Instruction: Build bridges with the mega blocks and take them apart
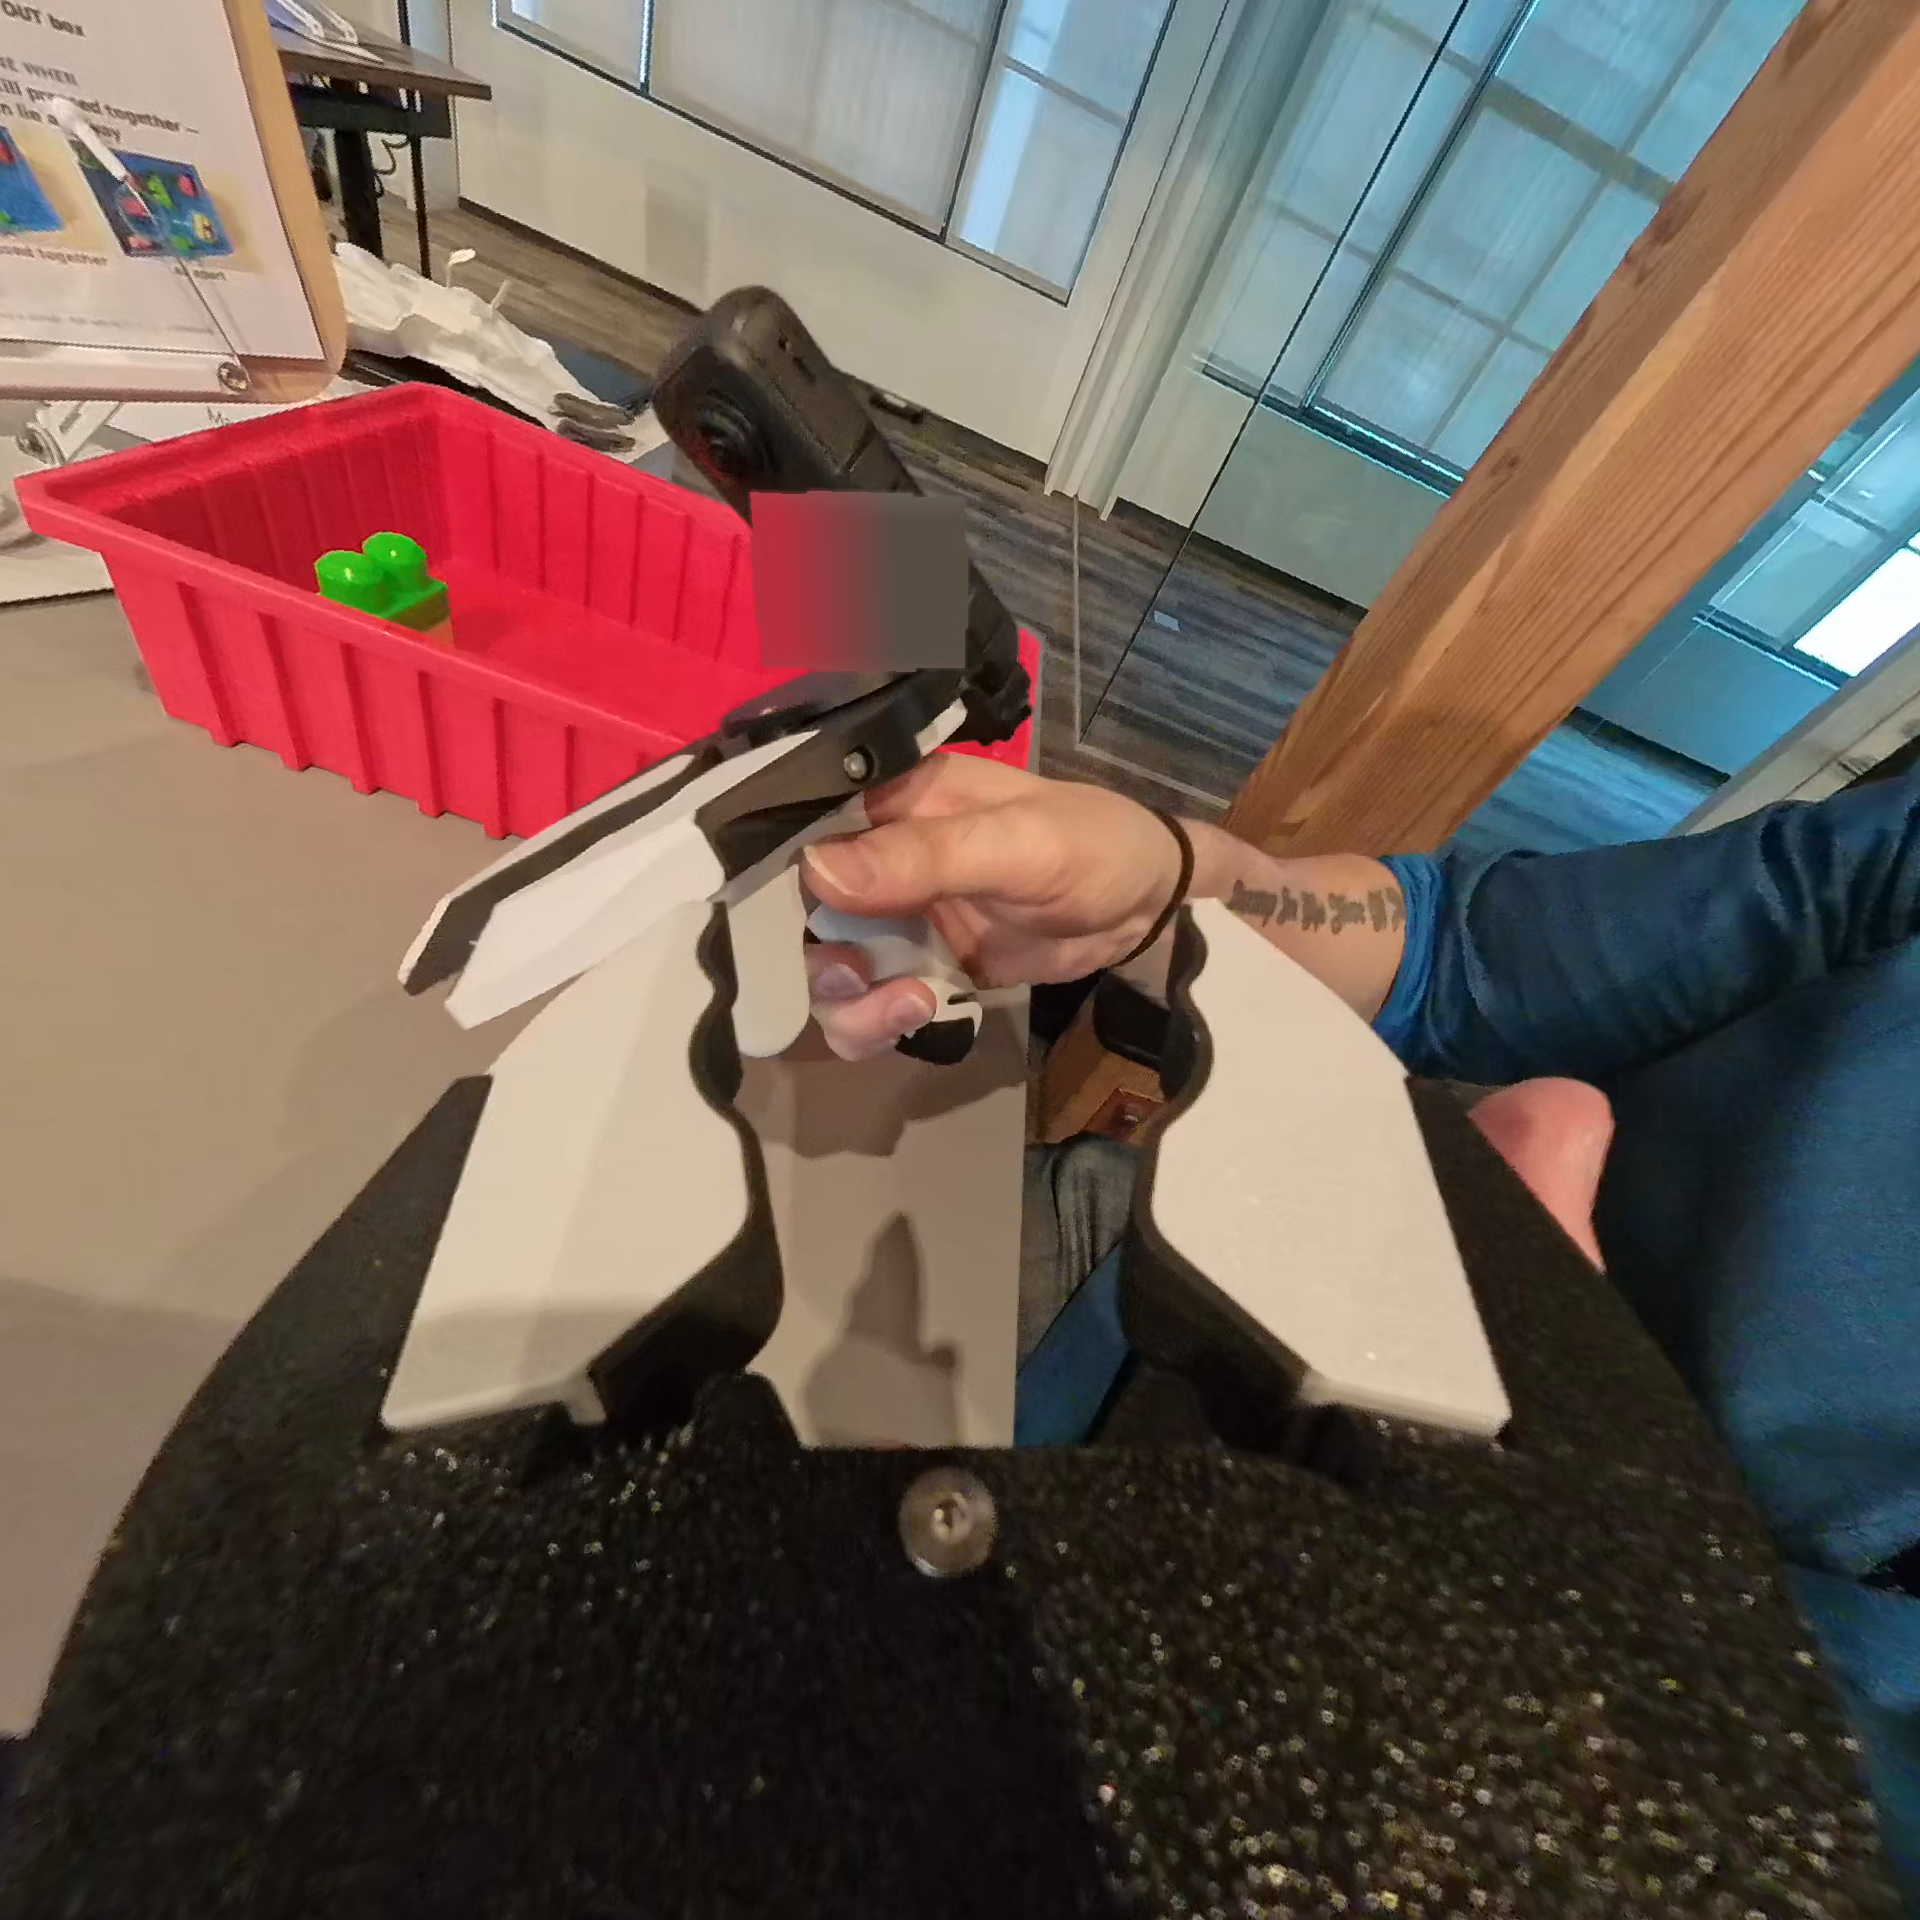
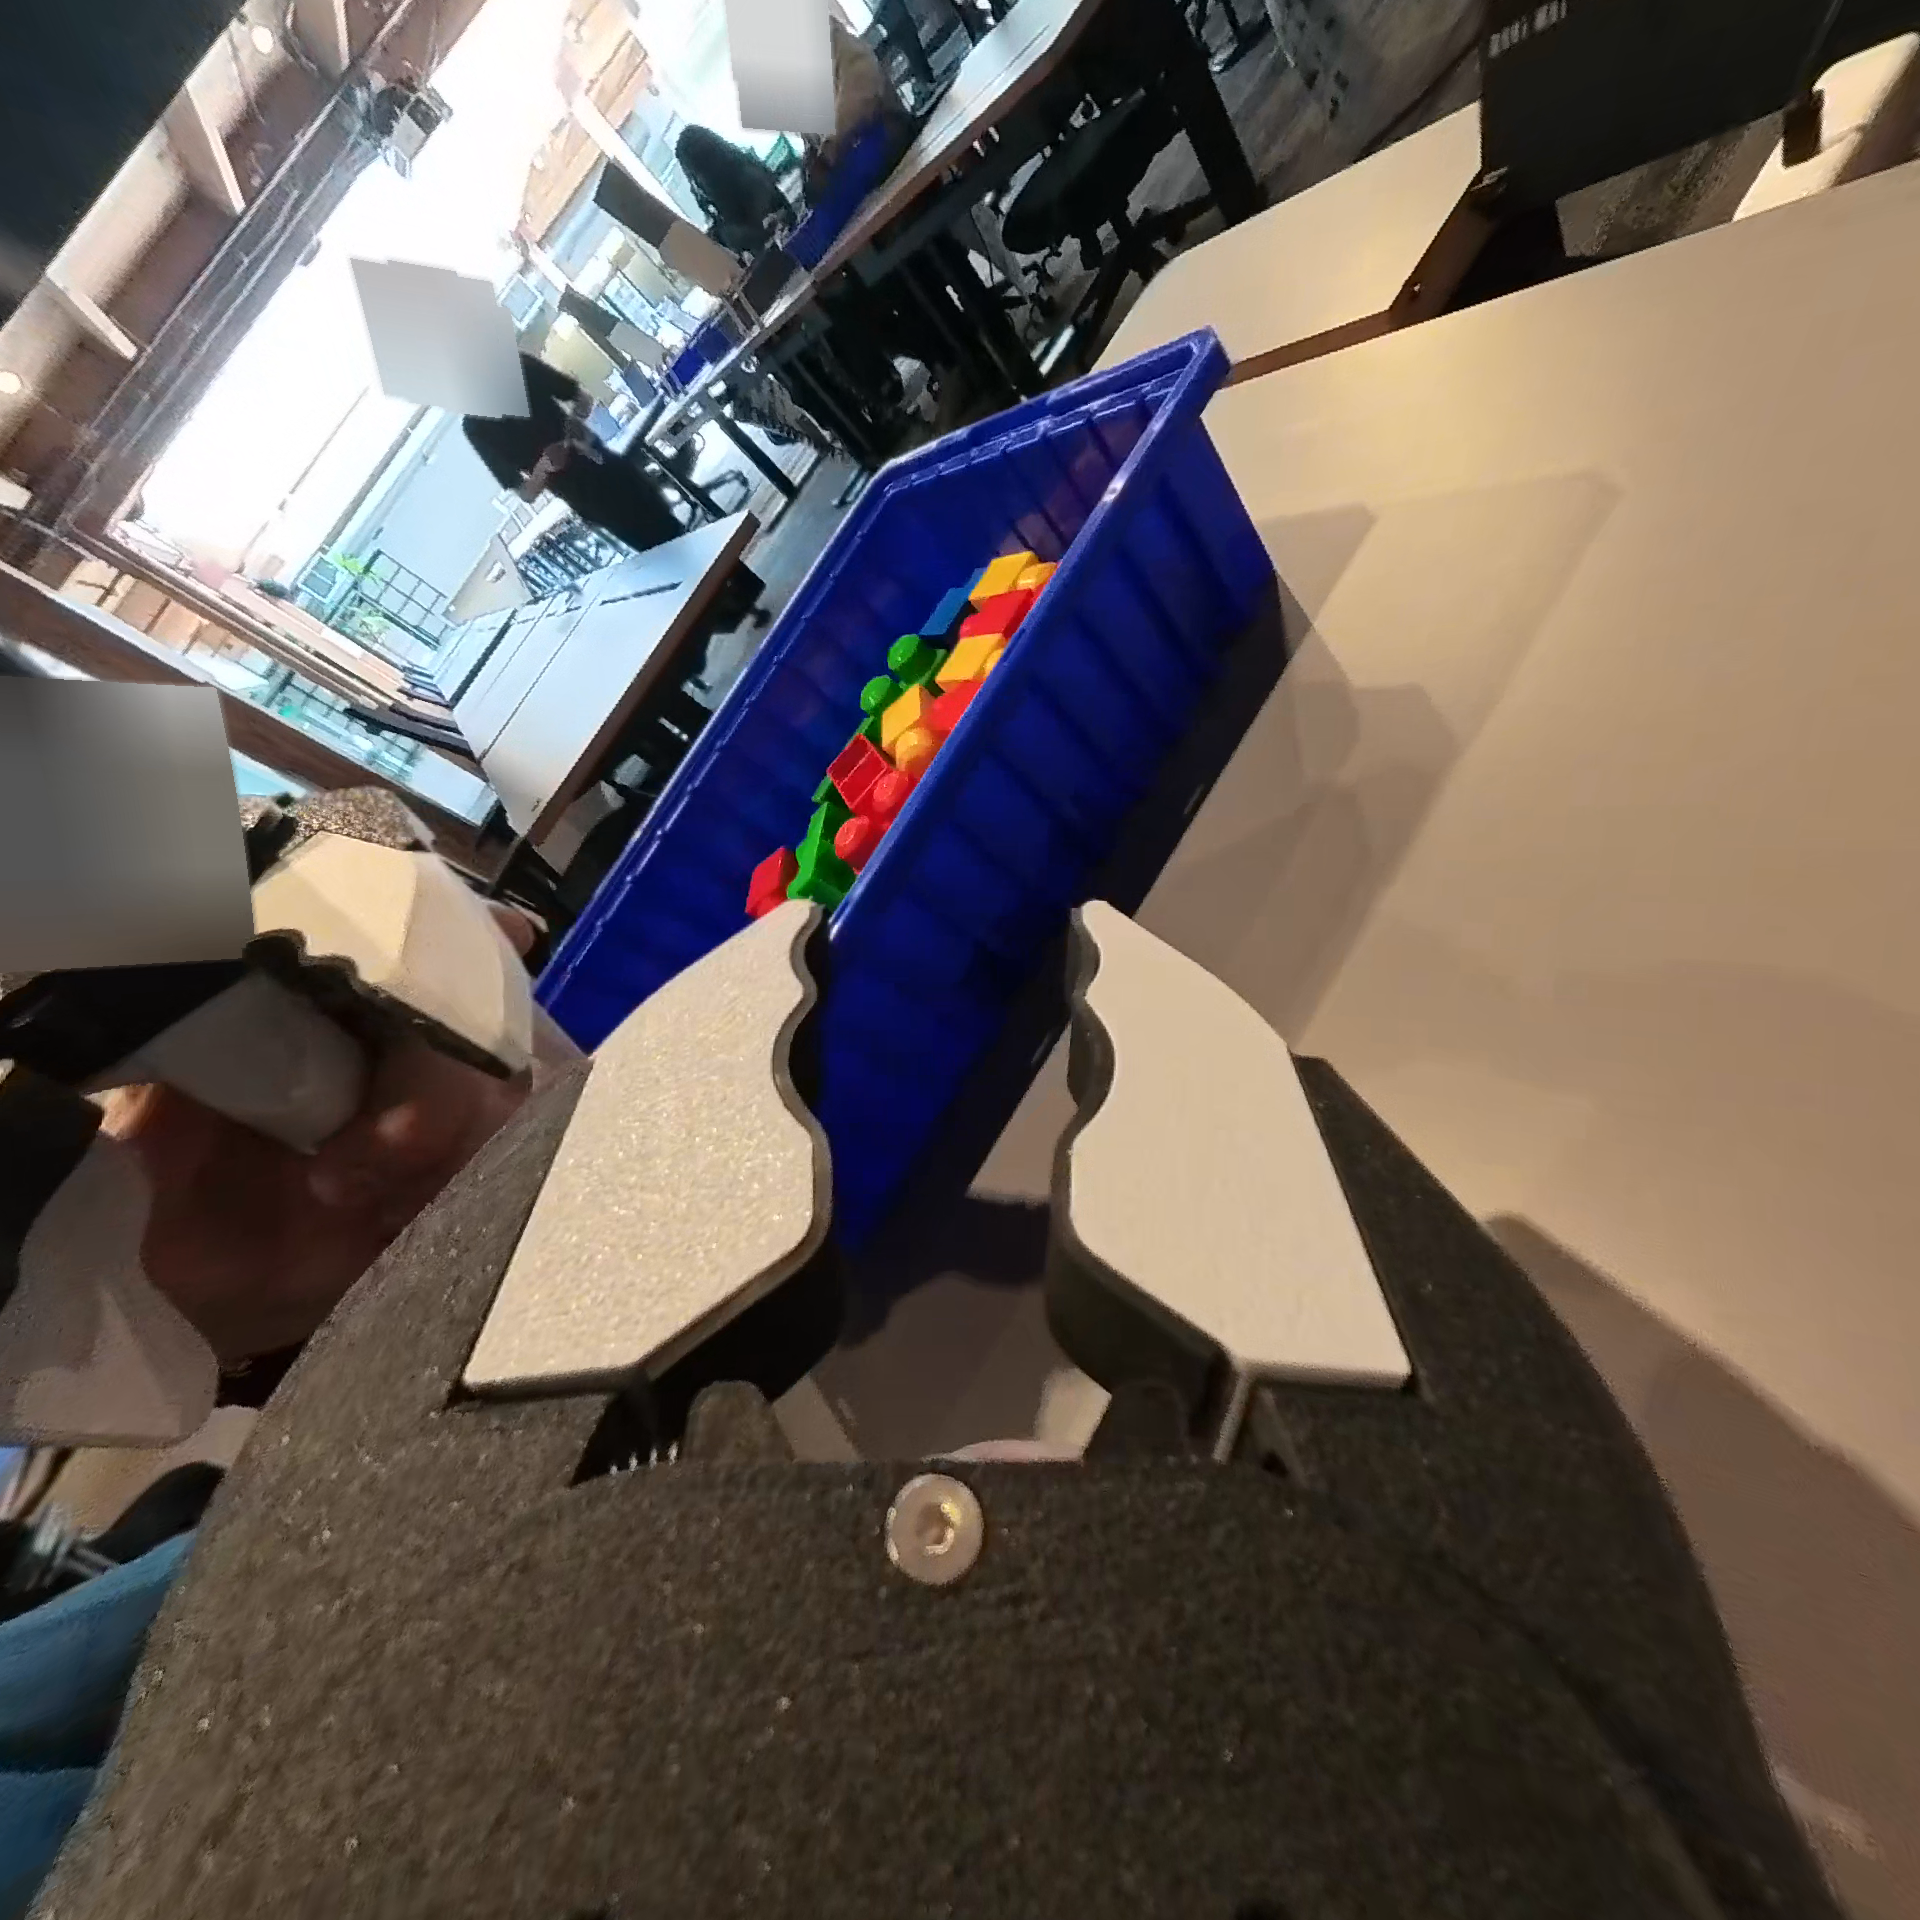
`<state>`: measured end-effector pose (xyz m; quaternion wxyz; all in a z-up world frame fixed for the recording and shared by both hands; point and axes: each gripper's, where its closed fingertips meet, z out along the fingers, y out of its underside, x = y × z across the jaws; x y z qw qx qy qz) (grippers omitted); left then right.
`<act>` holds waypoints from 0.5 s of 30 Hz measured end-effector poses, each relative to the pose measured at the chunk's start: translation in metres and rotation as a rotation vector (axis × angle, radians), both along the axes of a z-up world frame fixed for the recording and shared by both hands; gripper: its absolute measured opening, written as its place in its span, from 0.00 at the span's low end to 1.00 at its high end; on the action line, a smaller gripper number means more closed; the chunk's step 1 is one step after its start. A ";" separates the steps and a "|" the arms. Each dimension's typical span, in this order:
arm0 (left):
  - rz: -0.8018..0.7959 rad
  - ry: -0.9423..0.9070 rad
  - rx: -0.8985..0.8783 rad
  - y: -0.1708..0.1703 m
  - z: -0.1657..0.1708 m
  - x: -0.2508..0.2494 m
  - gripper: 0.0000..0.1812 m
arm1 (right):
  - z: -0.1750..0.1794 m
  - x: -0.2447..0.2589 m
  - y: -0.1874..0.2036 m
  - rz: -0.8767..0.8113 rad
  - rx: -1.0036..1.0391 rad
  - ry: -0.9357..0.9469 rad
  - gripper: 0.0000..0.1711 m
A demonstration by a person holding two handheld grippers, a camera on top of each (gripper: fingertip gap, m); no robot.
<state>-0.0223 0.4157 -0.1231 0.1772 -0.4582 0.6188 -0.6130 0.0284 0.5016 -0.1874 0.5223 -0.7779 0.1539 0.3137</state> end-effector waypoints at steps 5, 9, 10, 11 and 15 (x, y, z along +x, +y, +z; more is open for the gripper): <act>0.003 0.003 -0.018 0.006 -0.003 0.003 0.44 | -0.009 0.012 0.007 -0.032 0.010 0.035 0.25; 0.000 0.002 -0.024 0.008 -0.005 0.005 0.44 | -0.014 0.018 0.012 -0.054 0.022 0.067 0.25; -0.002 0.001 -0.025 0.008 -0.005 0.005 0.44 | -0.016 0.018 0.013 -0.055 0.022 0.076 0.25; -0.004 -0.002 -0.026 0.007 -0.004 0.005 0.44 | -0.019 0.018 0.014 -0.054 0.020 0.081 0.24; -0.007 -0.008 -0.017 0.008 -0.004 0.007 0.43 | -0.031 0.018 0.019 -0.055 0.008 0.093 0.24</act>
